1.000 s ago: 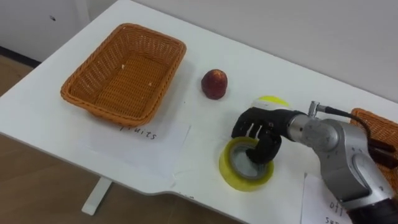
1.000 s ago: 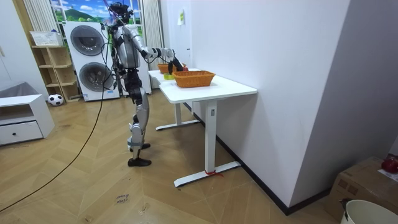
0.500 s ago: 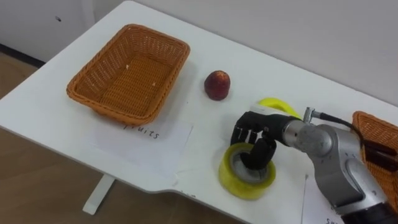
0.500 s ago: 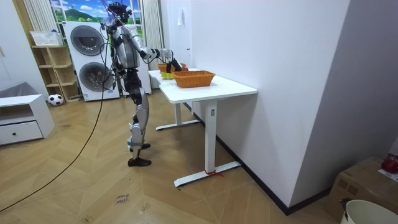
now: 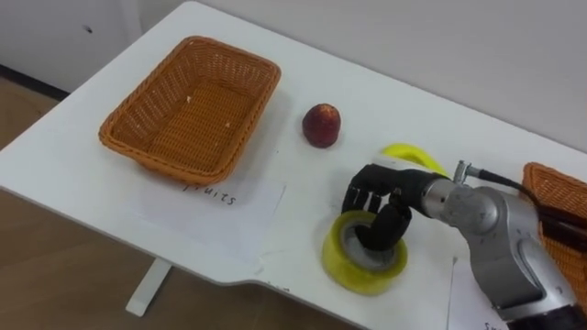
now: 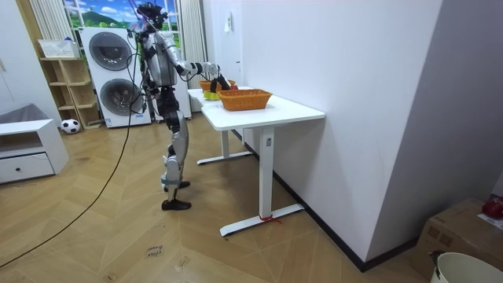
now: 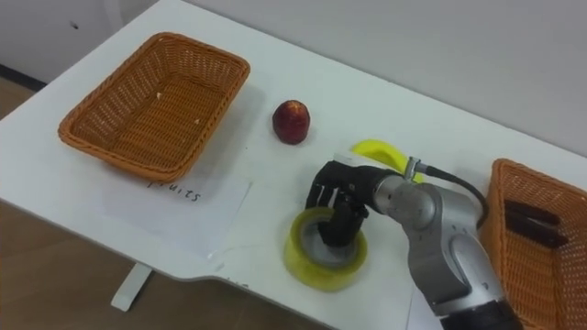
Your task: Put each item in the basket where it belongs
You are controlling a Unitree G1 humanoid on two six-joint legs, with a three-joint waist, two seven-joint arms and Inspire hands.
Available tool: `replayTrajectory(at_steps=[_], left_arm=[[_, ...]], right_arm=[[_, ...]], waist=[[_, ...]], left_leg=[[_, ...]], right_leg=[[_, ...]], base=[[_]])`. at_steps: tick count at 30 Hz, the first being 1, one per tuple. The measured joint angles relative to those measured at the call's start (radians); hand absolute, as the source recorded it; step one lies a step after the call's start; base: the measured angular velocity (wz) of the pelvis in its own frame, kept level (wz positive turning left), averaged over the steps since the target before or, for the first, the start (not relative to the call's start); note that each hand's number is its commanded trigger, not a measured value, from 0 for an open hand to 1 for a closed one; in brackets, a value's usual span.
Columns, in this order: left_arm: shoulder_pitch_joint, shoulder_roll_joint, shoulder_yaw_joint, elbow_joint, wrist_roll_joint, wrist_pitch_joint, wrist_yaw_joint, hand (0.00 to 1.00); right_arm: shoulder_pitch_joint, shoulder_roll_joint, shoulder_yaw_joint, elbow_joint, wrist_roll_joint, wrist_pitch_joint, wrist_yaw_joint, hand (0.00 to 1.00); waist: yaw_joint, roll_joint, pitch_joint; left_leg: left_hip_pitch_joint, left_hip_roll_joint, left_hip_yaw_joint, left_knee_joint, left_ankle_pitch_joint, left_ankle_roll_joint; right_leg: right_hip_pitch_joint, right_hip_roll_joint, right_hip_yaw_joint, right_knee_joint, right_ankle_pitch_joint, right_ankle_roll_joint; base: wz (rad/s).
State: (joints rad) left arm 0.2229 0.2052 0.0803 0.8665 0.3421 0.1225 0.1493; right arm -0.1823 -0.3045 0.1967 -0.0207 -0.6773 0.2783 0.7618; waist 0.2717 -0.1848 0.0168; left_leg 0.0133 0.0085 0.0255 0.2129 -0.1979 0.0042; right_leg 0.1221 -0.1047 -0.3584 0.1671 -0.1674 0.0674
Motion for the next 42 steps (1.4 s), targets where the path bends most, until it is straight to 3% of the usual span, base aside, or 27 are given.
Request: replayTrajectory(at_steps=[4,10,16,22,27,33,37,42], left_arm=[[-0.004,-0.001,0.000,0.023,-0.036,-0.014,0.017,0.00],[-0.008,-0.011,0.019,0.035,-0.038,-0.020,0.017,0.00],[-0.008,-0.031,0.026,0.037,-0.072,-0.035,0.016,0.00],[-0.015,-0.044,0.027,0.066,-0.115,-0.057,0.016,0.00],[-0.006,-0.058,0.036,0.069,-0.115,-0.064,0.012,0.00],[-0.004,-0.060,0.035,0.070,-0.115,-0.072,-0.006,0.00],[0.007,-0.061,0.037,0.071,-0.115,-0.079,-0.017,0.00],[0.030,-0.063,0.044,0.074,-0.115,-0.079,-0.032,0.00]], right_arm=[[0.003,-0.003,-0.002,0.000,0.022,-0.029,-0.034,1.00],[0.029,-0.003,-0.046,-0.039,0.086,-0.042,-0.087,1.00],[0.038,0.000,-0.115,-0.044,0.163,-0.077,-0.192,1.00],[0.038,0.000,-0.186,-0.044,0.235,-0.114,-0.321,1.00],[0.031,0.000,-0.253,-0.044,0.335,-0.129,-0.410,1.00],[0.016,-0.002,-0.264,-0.044,0.364,-0.157,-0.482,1.00],[0.015,-0.002,-0.274,-0.044,0.398,-0.157,-0.509,1.00],[0.015,-0.005,-0.337,-0.043,0.560,-0.158,-0.596,1.00]], waist=[[-0.026,0.003,0.0020],[-0.061,0.010,0.0036],[-0.081,0.035,0.0030],[-0.113,0.060,-0.0026],[-0.132,0.061,-0.0024],[-0.151,0.066,-0.0019],[-0.163,0.075,-0.0045],[-0.184,0.084,-0.0105]], left_leg=[[-0.001,-0.002,0.001,0.001,0.000,0.000],[0.001,-0.002,0.004,0.001,0.000,0.000],[0.019,0.000,0.029,-0.008,0.000,0.000],[0.032,-0.001,0.029,-0.011,0.000,0.000],[0.043,0.001,0.040,-0.015,0.000,0.000],[0.054,0.003,0.058,-0.023,0.000,0.001],[0.053,0.003,0.059,-0.024,0.000,0.001],[0.058,0.003,0.058,-0.026,0.000,0.001]], right_leg=[[-0.001,0.000,0.017,-0.001,0.000,0.000],[-0.001,0.000,0.037,-0.001,0.000,0.000],[-0.001,-0.001,0.056,0.000,0.000,0.000],[0.012,-0.002,0.055,0.000,0.000,0.000],[0.019,-0.002,0.057,0.000,0.000,0.000],[0.022,-0.002,0.057,0.000,0.000,0.000],[0.021,-0.002,0.058,0.001,0.000,0.000],[0.019,-0.001,0.069,0.001,0.000,0.000]], base=[[0.00],[-0.01],[-0.13],[-0.01],[-0.03],[-0.09],[0.00],[0.00]])
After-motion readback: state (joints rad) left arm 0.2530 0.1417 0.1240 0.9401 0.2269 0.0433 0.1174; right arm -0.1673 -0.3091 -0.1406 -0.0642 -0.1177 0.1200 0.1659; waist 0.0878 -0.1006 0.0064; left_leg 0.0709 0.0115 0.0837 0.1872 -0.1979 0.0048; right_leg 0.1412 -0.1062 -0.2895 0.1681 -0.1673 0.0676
